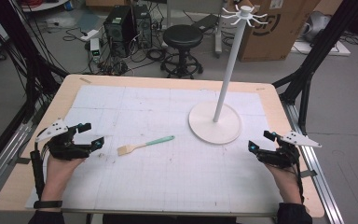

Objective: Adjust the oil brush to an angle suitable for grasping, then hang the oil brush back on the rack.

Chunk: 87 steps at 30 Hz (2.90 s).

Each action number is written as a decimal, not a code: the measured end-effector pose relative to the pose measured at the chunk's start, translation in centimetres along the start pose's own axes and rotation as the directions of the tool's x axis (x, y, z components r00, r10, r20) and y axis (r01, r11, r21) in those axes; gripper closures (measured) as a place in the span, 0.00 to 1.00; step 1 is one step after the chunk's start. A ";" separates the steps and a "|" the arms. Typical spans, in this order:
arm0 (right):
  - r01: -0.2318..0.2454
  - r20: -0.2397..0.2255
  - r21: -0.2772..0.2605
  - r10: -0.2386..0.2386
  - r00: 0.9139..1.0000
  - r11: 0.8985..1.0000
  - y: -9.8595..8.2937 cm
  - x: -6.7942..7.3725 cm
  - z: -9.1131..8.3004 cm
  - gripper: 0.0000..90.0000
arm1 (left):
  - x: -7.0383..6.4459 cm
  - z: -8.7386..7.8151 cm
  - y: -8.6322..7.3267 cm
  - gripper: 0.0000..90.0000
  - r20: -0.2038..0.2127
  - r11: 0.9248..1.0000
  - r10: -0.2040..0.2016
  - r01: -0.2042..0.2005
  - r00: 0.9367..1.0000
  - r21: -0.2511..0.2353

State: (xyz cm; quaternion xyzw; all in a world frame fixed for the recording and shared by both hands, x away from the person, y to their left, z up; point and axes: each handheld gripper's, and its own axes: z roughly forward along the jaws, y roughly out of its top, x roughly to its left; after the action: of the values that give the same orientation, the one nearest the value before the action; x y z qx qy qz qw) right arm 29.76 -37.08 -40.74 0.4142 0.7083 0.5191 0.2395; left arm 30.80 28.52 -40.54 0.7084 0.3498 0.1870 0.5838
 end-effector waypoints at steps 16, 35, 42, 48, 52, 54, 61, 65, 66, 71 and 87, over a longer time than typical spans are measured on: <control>-0.006 0.001 -0.002 0.006 1.000 1.000 0.0 -0.3 0.0 0.18 | -0.3 -0.1 0.1 0.14 0.019 1.000 0.011 -0.011 1.000 -0.001; -0.005 0.000 0.003 0.005 1.000 1.000 -0.1 -0.3 0.3 0.18 | -1.2 1.9 1.0 0.14 0.080 1.000 0.024 -0.023 0.997 -0.009; -0.018 0.012 0.003 0.018 1.000 1.000 -0.1 -0.4 0.2 0.18 | -1.1 2.0 1.0 0.14 0.085 1.000 0.025 -0.023 0.996 -0.016; -0.014 0.011 0.002 0.014 1.000 1.000 -0.1 -0.4 0.2 0.18 | -1.0 1.8 1.0 0.14 0.080 0.999 0.031 -0.030 0.996 -0.017; -0.016 0.010 0.003 0.016 1.000 1.000 -0.1 -0.4 0.2 0.18 | -0.9 1.9 1.0 0.14 0.078 1.000 0.028 -0.027 0.997 -0.010; -0.012 0.010 0.002 0.012 1.000 1.000 -0.1 -0.4 0.2 0.18 | -0.9 1.9 1.0 0.14 0.081 1.000 0.030 -0.030 0.996 -0.003; -0.011 0.007 0.004 0.011 1.000 1.000 -0.1 -0.4 0.2 0.18 | -1.5 2.9 1.3 0.14 0.104 0.998 0.056 -0.057 0.993 0.012; -0.009 0.001 0.006 0.009 1.000 1.000 -0.1 -0.4 0.3 0.18 | -1.8 3.4 1.3 0.14 0.116 0.998 0.058 -0.062 0.992 0.031; -0.009 0.001 0.005 0.009 1.000 1.000 -0.1 -0.4 0.3 0.18 | -1.9 3.9 1.3 0.14 0.122 0.997 0.060 -0.066 0.991 0.048; -0.007 -0.003 0.005 0.007 1.000 1.000 -0.1 -0.4 0.4 0.18 | -2.4 5.1 1.1 0.14 0.147 0.994 0.063 -0.075 0.987 0.074; -0.008 -0.007 0.009 0.008 1.000 1.000 -0.1 -0.3 0.4 0.18 | -3.6 9.4 0.1 0.15 0.211 0.971 0.101 -0.143 0.972 0.193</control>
State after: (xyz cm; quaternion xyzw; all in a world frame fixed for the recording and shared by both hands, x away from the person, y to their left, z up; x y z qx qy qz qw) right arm 30.20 -37.16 -41.00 0.4165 0.7096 0.5183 0.2332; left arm 34.70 19.41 -42.27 0.8006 0.2627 0.1135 0.5265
